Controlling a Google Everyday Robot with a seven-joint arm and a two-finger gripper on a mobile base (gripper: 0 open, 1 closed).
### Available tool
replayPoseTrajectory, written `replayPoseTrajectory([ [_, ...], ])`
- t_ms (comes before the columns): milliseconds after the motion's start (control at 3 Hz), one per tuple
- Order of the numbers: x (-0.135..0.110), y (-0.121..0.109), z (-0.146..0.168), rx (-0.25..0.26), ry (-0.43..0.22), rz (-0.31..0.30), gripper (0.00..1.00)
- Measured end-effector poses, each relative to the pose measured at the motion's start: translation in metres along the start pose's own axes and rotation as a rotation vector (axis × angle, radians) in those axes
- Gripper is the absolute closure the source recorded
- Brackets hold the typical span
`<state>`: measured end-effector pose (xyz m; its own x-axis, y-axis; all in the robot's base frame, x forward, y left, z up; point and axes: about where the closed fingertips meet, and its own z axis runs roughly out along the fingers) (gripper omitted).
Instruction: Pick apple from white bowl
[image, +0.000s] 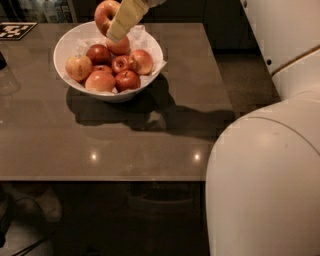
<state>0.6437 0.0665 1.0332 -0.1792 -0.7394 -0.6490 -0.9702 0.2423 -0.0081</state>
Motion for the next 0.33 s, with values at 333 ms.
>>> replayPoseTrajectory([
  [333,-0.0079,-0.0020,-0.0061,0.011,-0.016,-0.009,1.00],
])
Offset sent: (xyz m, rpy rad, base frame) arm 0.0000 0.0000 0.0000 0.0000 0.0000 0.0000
